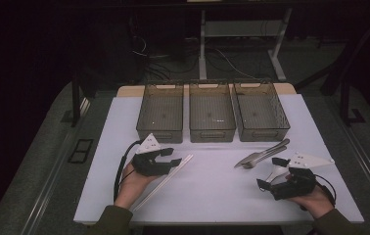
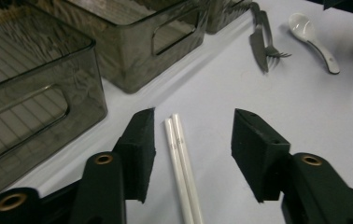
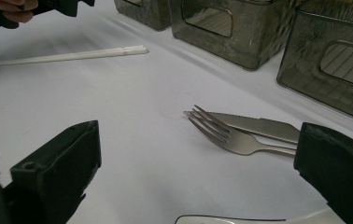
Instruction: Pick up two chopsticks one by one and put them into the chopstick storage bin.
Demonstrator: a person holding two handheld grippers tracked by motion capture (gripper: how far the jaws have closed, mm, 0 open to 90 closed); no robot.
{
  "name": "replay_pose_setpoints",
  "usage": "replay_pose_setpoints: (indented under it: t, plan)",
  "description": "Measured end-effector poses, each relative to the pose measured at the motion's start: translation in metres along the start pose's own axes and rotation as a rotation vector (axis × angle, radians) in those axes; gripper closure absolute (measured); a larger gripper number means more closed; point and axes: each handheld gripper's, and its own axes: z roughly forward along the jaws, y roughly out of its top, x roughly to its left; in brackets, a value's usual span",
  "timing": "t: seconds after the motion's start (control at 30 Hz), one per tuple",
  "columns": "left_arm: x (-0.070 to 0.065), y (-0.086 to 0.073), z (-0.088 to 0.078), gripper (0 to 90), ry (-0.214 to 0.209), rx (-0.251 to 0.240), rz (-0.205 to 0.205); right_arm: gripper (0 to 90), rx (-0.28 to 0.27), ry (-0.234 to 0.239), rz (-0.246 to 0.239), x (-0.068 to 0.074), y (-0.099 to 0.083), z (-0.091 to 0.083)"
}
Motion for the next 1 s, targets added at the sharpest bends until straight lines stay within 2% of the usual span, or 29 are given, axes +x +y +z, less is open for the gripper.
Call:
replay_pose_setpoints:
  t: [0.1, 0.3, 0.57, 0.7, 1.0]
  plan:
    - [0.000, -0.002, 0.003, 54.1, 0.014, 0.027, -0.007, 0.8, 0.000, 0.002, -0.001, 0.000, 0.000, 0.000]
    - [0.001, -0.006, 0.009, 62.8, 0.015, 0.073, -0.020, 0.8, 0.002, 0.001, 0.000, 0.000, 0.000, 0.000]
    - [0.003, -0.010, 0.017, 67.4, 0.040, 0.151, -0.017, 0.8, 0.004, 0.001, -0.002, 0.000, 0.000, 0.001]
    - [0.004, -0.011, 0.020, 70.6, 0.034, 0.164, -0.037, 0.8, 0.005, 0.000, -0.002, 0.000, 0.000, 0.001]
    - [0.003, -0.013, 0.024, 76.8, 0.021, 0.191, -0.035, 0.8, 0.009, 0.002, -0.003, 0.001, 0.000, 0.001]
